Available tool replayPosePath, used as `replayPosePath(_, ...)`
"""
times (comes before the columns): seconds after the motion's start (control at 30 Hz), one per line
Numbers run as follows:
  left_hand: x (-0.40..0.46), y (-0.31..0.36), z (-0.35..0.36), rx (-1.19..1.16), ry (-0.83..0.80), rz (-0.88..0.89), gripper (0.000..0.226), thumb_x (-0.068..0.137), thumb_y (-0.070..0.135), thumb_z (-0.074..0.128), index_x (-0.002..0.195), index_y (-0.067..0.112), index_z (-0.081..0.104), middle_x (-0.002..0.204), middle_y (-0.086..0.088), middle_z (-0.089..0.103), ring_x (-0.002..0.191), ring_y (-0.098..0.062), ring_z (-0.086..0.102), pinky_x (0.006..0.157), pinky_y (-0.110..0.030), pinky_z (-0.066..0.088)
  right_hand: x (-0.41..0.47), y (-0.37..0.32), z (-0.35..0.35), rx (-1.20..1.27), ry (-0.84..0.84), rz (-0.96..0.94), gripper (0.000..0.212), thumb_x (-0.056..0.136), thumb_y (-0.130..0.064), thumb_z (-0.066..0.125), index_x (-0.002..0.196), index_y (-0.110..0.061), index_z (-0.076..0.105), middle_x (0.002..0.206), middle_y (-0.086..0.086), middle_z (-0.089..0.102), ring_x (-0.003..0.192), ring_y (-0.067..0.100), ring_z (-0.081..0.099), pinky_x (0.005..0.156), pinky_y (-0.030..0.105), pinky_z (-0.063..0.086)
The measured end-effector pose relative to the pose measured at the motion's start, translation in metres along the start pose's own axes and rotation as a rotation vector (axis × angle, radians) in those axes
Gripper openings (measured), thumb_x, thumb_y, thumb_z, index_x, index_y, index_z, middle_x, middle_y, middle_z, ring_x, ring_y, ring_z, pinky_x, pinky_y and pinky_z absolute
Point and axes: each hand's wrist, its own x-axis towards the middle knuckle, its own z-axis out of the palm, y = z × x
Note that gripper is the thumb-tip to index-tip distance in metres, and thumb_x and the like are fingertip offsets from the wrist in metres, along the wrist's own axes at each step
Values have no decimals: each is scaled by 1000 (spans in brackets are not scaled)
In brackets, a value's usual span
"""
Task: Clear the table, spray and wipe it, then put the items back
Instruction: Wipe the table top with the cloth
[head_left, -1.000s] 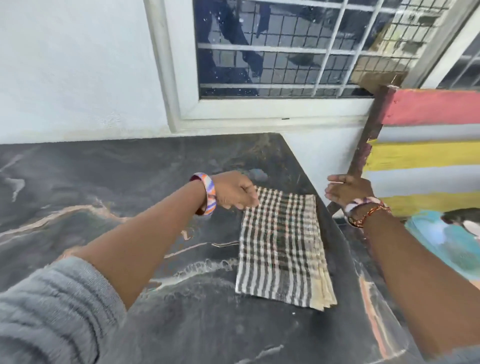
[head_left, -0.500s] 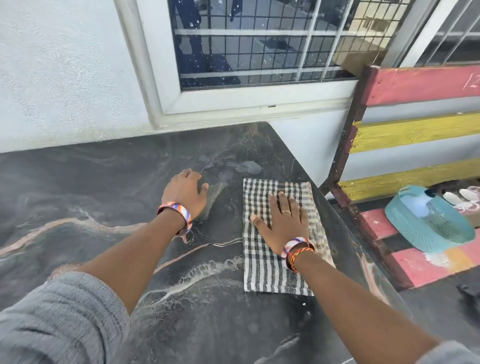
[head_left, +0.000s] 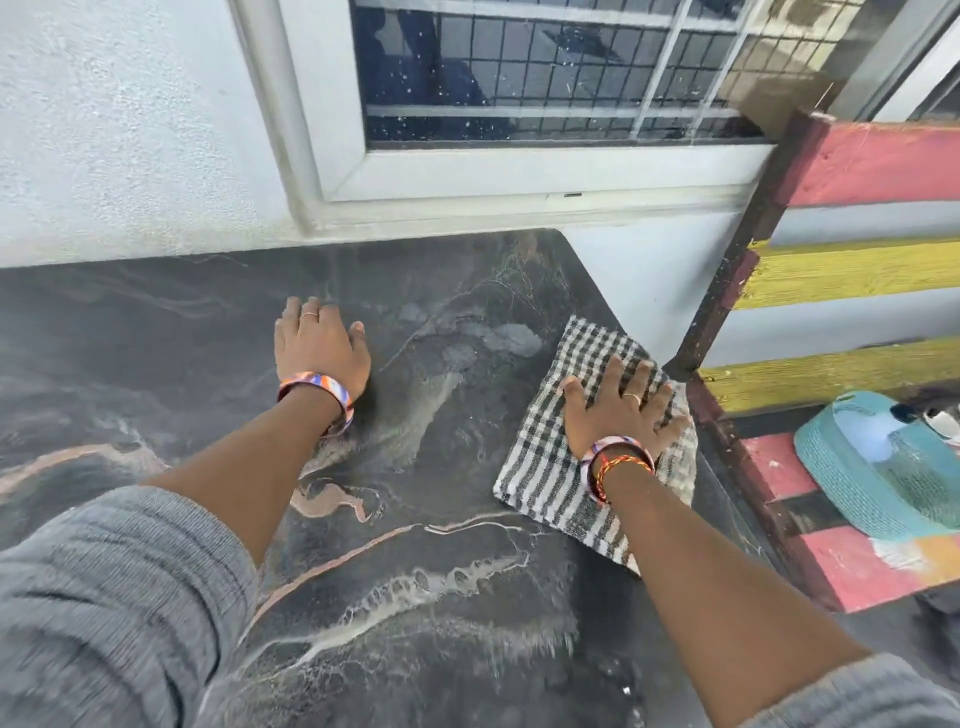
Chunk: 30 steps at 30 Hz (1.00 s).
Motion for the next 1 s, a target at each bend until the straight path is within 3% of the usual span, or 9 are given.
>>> replayPosePath(0.1,18,-5,3,-28,10,-92,44,97,28,34,126,0,51,147,-18,38,143,-32,18,117,-44,13,33,-14,-6,2,10,51,68,88,-63,14,147,-32,0,158,1,-2,143,37,1,108,64,2)
replayPosePath(0.23,27,-4,11,-141,44,-198,32,96,18,33,109,-1,55,123,-26,57,125,-41,44,108,-50,29,80,-40,-14,14,44,35,62,92,-55,15,147,-29,5,154,9,21,133,40,29,102,59,22)
replayPosePath(0.37,28,2,22,-139,74,-223,35,96,15,29,123,1,47,135,-24,49,137,-35,32,116,-46,17,131,-69,-21,39,91,-2,58,94,-48,17,146,-24,13,146,15,34,127,40,39,99,55,28)
replayPosePath(0.5,31,4,28,-89,92,-240,38,97,17,26,128,2,42,142,-18,43,140,-31,28,116,-45,15,167,-102,-24,15,85,-108,54,96,-41,20,147,-25,11,148,14,31,130,39,36,102,55,28)
replayPosePath(0.57,31,4,29,-76,92,-239,37,97,17,26,128,4,42,143,-17,42,140,-29,27,116,-45,14,174,-115,-25,-15,70,-196,52,96,-37,22,147,-30,11,153,11,21,135,38,27,104,57,24)
replayPosePath(0.7,33,3,31,-75,106,-245,37,97,17,27,129,5,41,144,-15,42,141,-28,26,117,-45,14,174,-144,-21,-75,36,-380,52,97,-38,21,147,-33,9,158,1,3,145,31,2,111,61,4)
replayPosePath(1.0,33,1,32,-111,132,-235,30,95,19,30,117,13,49,143,-8,44,140,-25,28,117,-43,14,114,-238,4,-112,11,-841,51,96,-36,23,147,-30,15,158,0,8,145,28,5,111,60,1)
